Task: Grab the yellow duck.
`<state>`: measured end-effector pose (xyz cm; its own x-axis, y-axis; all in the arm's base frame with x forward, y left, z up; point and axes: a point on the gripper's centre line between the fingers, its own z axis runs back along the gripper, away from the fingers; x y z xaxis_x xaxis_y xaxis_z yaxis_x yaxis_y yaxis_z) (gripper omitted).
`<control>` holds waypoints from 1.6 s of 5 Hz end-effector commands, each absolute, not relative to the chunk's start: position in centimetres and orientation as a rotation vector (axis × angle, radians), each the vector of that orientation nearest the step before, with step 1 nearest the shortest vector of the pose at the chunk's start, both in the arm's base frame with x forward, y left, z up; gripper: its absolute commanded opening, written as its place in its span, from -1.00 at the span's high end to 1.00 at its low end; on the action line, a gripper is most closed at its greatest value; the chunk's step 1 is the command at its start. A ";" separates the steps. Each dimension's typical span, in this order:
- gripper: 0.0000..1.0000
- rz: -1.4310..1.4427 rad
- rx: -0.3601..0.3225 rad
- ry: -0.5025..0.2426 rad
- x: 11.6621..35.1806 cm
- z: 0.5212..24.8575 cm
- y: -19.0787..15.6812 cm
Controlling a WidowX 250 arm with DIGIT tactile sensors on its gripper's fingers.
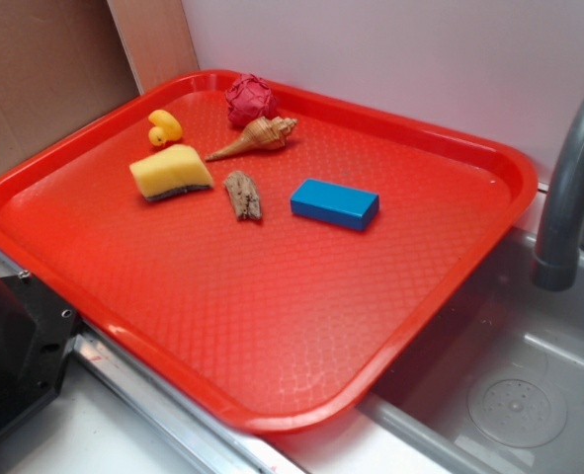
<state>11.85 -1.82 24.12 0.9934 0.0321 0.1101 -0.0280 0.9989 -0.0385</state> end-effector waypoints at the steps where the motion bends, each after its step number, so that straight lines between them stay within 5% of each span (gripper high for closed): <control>1: -1.00 0.030 -0.037 -0.111 11.9 24.1 -1.8; 3: -1.00 0.463 -0.101 -0.127 13.8 22.3 0.8; 5: -1.00 0.923 -0.155 -0.250 15.0 19.9 3.3; 8: -1.00 1.260 -0.054 -0.378 20.6 14.2 8.0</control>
<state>20.79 7.63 13.33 0.2616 0.9359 0.2358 -0.9243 0.3133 -0.2180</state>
